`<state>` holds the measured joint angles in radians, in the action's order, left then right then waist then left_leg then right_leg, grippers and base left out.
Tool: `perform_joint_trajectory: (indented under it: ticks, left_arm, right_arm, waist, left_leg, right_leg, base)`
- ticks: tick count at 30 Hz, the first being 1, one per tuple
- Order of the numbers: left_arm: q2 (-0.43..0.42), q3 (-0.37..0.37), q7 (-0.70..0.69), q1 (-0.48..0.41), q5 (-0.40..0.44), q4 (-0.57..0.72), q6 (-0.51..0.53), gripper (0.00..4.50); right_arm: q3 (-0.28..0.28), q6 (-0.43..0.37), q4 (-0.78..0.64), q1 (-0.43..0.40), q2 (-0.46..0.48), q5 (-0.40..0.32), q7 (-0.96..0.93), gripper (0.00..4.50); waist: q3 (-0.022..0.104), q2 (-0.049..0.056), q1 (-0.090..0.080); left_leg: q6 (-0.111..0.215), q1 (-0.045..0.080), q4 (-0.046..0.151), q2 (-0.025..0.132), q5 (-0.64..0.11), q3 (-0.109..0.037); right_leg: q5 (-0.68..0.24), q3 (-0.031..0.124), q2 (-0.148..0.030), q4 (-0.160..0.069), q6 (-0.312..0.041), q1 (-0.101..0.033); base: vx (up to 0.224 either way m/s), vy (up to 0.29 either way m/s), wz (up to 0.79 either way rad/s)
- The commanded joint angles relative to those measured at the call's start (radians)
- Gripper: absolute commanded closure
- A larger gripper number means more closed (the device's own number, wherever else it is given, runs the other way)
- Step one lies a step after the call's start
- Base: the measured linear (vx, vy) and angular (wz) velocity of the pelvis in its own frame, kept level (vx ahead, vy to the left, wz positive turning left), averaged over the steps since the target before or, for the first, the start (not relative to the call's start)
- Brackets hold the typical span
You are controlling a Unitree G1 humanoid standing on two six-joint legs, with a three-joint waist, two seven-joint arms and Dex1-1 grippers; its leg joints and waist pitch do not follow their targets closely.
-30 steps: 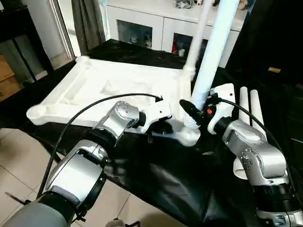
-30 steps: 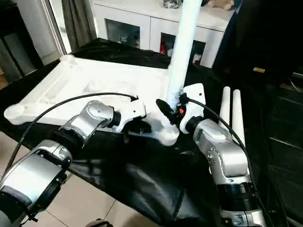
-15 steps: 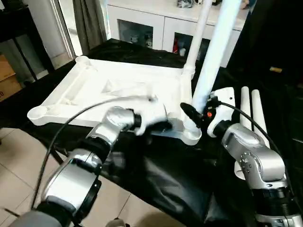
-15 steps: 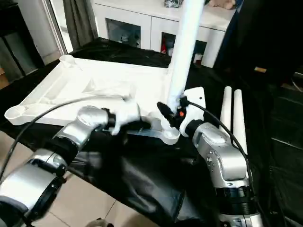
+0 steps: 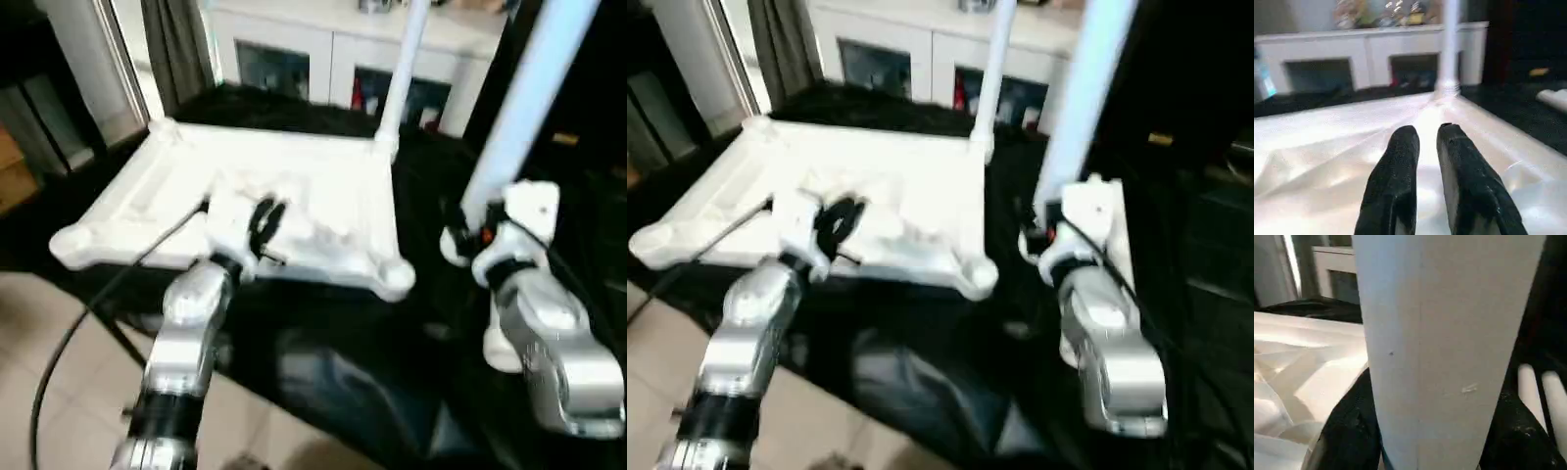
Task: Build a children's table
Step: Rotate table base, then insert table leg to table base
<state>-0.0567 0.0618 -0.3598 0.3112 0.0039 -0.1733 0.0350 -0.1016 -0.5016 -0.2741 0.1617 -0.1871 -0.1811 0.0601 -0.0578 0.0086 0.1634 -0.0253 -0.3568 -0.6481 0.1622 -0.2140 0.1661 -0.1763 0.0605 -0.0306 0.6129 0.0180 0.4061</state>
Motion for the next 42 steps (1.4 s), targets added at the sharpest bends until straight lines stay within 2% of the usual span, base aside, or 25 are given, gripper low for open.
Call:
perform_joint_trajectory:
  ticks: [1,2,3,4,7,8,9,11,13,15,17,23,25,26,27,28,30,32,34,35,36,37,40,41,42]
  left_arm:
    - [-0.022,0.006,0.043,-0.001,0.013,0.058,0.023,3.61]
    - [-0.030,0.012,0.052,-0.007,0.012,0.068,0.028,3.61]
    - [-0.037,0.016,0.070,-0.017,0.018,0.094,0.045,3.61]
    - [-0.041,0.020,0.086,-0.023,0.033,0.115,0.058,3.61]
    - [-0.031,0.031,0.119,-0.037,0.072,0.164,0.086,3.61]
    - [-0.031,0.031,0.119,-0.037,0.072,0.164,0.086,3.61]
    - [-0.007,0.051,0.146,-0.047,0.041,0.214,0.147,3.61]
    - [-0.004,0.049,0.161,-0.057,0.019,0.247,0.168,3.61]
    - [-0.004,0.041,0.166,-0.070,0.015,0.268,0.170,3.61]
    - [0.002,0.026,0.160,-0.103,-0.004,0.298,0.150,3.61]
    - [0.007,0.026,0.158,-0.110,-0.007,0.305,0.147,3.61]
    - [0.016,0.005,0.157,-0.153,-0.001,0.349,0.179,3.61]
    - [0.002,-0.020,0.146,-0.166,0.000,0.359,0.180,3.61]
    - [-0.002,-0.028,0.142,-0.170,-0.002,0.364,0.182,3.61]
    - [-0.002,-0.033,0.140,-0.172,-0.006,0.369,0.186,3.61]
    - [0.000,-0.034,0.140,-0.172,-0.008,0.371,0.189,3.61]
    - [0.002,-0.036,0.135,-0.173,-0.010,0.377,0.196,3.61]
    - [0.002,-0.039,0.134,-0.176,-0.007,0.381,0.200,3.61]
    - [-0.005,-0.046,0.135,-0.181,-0.011,0.386,0.204,3.61]
    - [-0.008,-0.049,0.135,-0.182,-0.013,0.387,0.205,3.61]
    - [-0.011,-0.051,0.136,-0.184,-0.014,0.388,0.206,3.61]
    - [-0.013,-0.053,0.134,-0.185,-0.015,0.388,0.207,3.61]
    - [-0.013,-0.056,0.129,-0.187,-0.018,0.393,0.212,3.61]
    - [-0.013,-0.058,0.128,-0.188,-0.019,0.394,0.214,3.61]
    - [-0.011,-0.063,0.112,-0.193,-0.040,0.402,0.227,3.61]
  right_arm:
    - [0.006,0.003,-0.014,-0.011,0.010,0.003,-0.015,2.56]
    - [0.005,0.002,-0.014,-0.017,0.018,-0.007,-0.016,2.56]
    - [-0.001,-0.002,-0.016,-0.021,0.034,-0.019,-0.022,2.56]
    - [-0.007,-0.002,-0.017,-0.023,0.050,-0.026,-0.027,2.56]
    - [-0.013,0.003,-0.028,-0.029,0.081,-0.045,-0.024,2.56]
    - [-0.013,0.003,-0.028,-0.029,0.081,-0.045,-0.024,2.56]
    - [-0.009,0.006,-0.032,-0.036,0.089,-0.047,-0.025,2.56]
    - [-0.009,-0.001,-0.027,-0.036,0.084,-0.041,-0.033,2.56]
    - [-0.008,0.005,-0.023,-0.037,0.076,-0.035,-0.029,2.56]
    - [-0.001,0.028,-0.015,-0.043,0.055,-0.020,0.001,2.56]
    - [0.001,0.035,-0.014,-0.045,0.051,-0.018,0.010,2.56]
    - [0.022,0.063,-0.014,-0.053,0.019,-0.024,0.062,2.56]
    - [0.025,0.071,-0.010,-0.054,0.012,-0.026,0.072,2.56]
    - [0.025,0.074,-0.009,-0.055,0.013,-0.023,0.076,2.56]
    - [0.023,0.077,-0.007,-0.054,0.014,-0.021,0.081,2.56]
    - [0.022,0.078,-0.006,-0.054,0.015,-0.021,0.082,2.56]
    - [0.023,0.083,-0.006,-0.054,0.014,-0.022,0.087,2.56]
    - [0.024,0.086,-0.008,-0.056,0.012,-0.023,0.090,2.56]
    - [0.024,0.090,-0.009,-0.060,0.008,-0.022,0.094,2.56]
    - [0.024,0.091,-0.008,-0.062,0.006,-0.020,0.095,2.56]
    - [0.025,0.094,-0.008,-0.064,0.005,-0.018,0.097,2.56]
    - [0.025,0.095,-0.007,-0.065,0.005,-0.017,0.097,2.56]
    - [0.026,0.097,-0.005,-0.066,0.004,-0.016,0.097,2.56]
    - [0.026,0.098,-0.005,-0.066,0.004,-0.016,0.098,2.56]
    - [0.025,0.092,-0.005,-0.066,0.006,-0.022,0.101,2.56]
  waist:
    - [0.051,-0.026,0.024]
    - [0.051,-0.026,0.024]
    - [0.055,-0.014,0.008]
    - [0.054,0.019,-0.043]
    - [0.067,0.028,-0.068]
    - [0.067,0.028,-0.068]
    - [0.088,0.039,-0.100]
    - [0.095,0.028,-0.106]
    - [0.093,-0.005,-0.093]
    - [0.066,-0.024,-0.065]
    - [0.055,-0.007,-0.071]
    - [0.008,0.012,-0.112]
    - [0.006,0.037,-0.118]
    - [0.010,0.035,-0.118]
    - [0.016,0.012,-0.124]
    - [0.017,-0.027,-0.125]
    - [0.034,-0.042,-0.088]
    - [0.037,-0.031,-0.071]
    - [0.052,0.004,-0.078]
    - [0.047,0.030,-0.107]
    - [0.082,0.059,-0.151]
    - [0.103,0.050,-0.169]
    - [0.078,0.011,-0.166]
    - [0.073,-0.009,-0.159]
    - [0.086,-0.093,-0.135]
  left_leg:
    - [-0.006,-0.023,-0.025,0.005,-0.189,-0.049]
    - [-0.006,-0.023,-0.025,0.005,-0.189,-0.049]
    - [0.033,0.038,0.030,-0.013,-0.186,-0.031]
    - [0.055,0.108,0.102,0.032,-0.234,-0.030]
    - [-0.122,0.001,0.189,0.137,-0.212,-0.061]
    - [-0.122,0.001,0.189,0.137,-0.212,-0.061]
    - [-0.142,0.069,0.147,0.179,0.052,-0.108]
    - [0.018,0.054,0.107,0.181,0.298,-0.122]
    - [0.119,-0.014,0.044,0.072,0.328,-0.047]
    - [0.089,-0.032,0.058,0.049,-0.052,-0.035]
    - [0.056,-0.017,0.093,0.071,-0.174,-0.038]
    - [-0.078,0.119,0.117,0.072,-0.795,-0.056]
    - [-0.109,0.045,0.242,0.124,-0.971,-0.064]
    - [-0.100,0.046,0.278,0.121,-1.020,-0.057]
    - [-0.074,0.090,0.243,0.111,-0.977,-0.055]
    - [-0.050,0.074,0.144,0.051,-0.787,-0.037]
    - [0.078,-0.038,-0.062,0.014,-0.207,-0.039]
    - [0.081,-0.088,-0.043,0.007,-0.080,-0.061]
    - [0.094,-0.039,0.056,0.016,0.019,-0.041]
    - [0.140,0.015,0.115,0.056,-0.035,-0.081]
    - [0.267,0.157,0.132,0.138,-0.081,-0.183]
    - [0.430,0.198,0.114,0.172,0.030,-0.231]
    - [0.522,0.139,0.121,0.117,0.189,-0.180]
    - [0.463,0.115,0.108,0.069,0.121,-0.143]
    - [0.318,0.006,0.018,-0.083,-0.088,-0.045]
  right_leg:
    - [-0.600,0.227,-0.144,-0.159,-0.160,-0.076]
    - [-0.600,0.227,-0.144,-0.159,-0.160,-0.076]
    - [-0.513,0.208,-0.023,-0.145,-0.108,-0.015]
    - [-0.400,0.072,0.060,-0.058,-0.072,0.087]
    - [-0.012,-0.090,-0.025,0.065,-0.086,0.015]
    - [-0.012,-0.090,-0.025,0.065,-0.086,0.015]
    - [0.030,-0.100,-0.055,0.051,-0.092,0.040]
    - [0.011,-0.087,-0.086,0.055,-0.064,0.017]
    - [0.229,-0.055,-0.139,-0.007,-0.163,-0.033]
    - [0.016,-0.030,-0.206,-0.066,-0.178,-0.065]
    - [-0.295,-0.056,-0.160,-0.083,-0.179,-0.054]
    - [-0.808,-0.143,-0.108,-0.167,-0.027,-0.029]
    - [-0.475,-0.175,-0.063,0.013,-0.048,-0.130]
    - [-0.253,-0.175,-0.050,0.073,-0.050,-0.132]
    - [-0.291,-0.135,-0.080,0.031,-0.057,-0.101]
    - [-0.654,-0.077,-0.151,-0.098,-0.064,-0.102]
    - [-1.025,0.024,-0.285,-0.194,-0.083,-0.196]
    - [-0.799,-0.026,-0.219,-0.158,-0.145,-0.225]
    - [-0.560,-0.108,-0.114,-0.139,-0.197,-0.209]
    - [-0.401,-0.142,-0.039,-0.091,-0.150,-0.162]
    - [-0.288,-0.156,-0.025,0.044,-0.119,-0.056]
    - [-0.253,-0.138,-0.042,0.108,-0.026,0.006]
    - [-0.091,-0.088,-0.074,0.118,0.067,0.057]
    - [-0.017,-0.070,-0.083,0.058,0.027,0.032]
    - [-0.014,0.016,-0.097,-0.050,0.033,-0.111]
  base:
    - [-0.007,0.179,-0.48]
    - [-0.040,0.234,-0.39]
    - [-0.040,0.234,-0.39]
    - [-0.079,0.244,-0.35]
    - [-0.082,0.243,-0.40]
    - [-0.029,0.134,0.00]
    - [-0.029,0.134,0.00]
    - [-0.041,0.052,-0.07]
    - [-0.067,0.003,-0.10]
    - [-0.079,-0.044,-0.03]
    - [-0.072,-0.023,-0.01]
    - [-0.043,-0.002,-0.02]
    - [0.000,0.000,0.00]
    - [0.000,0.000,0.00]
    - [0.000,0.000,0.00]
    - [0.076,-0.081,-0.05]
    - [0.111,-0.054,-0.20]
    - [0.132,-0.015,-0.07]
    - [0.138,0.011,0.06]
    - [0.202,0.060,0.07]
    - [0.202,0.060,0.07]
    - [0.219,0.010,-0.02]
    - [0.160,-0.042,-0.18]
    - [0.131,-0.090,-0.04]
    - [0.131,-0.090,-0.04]
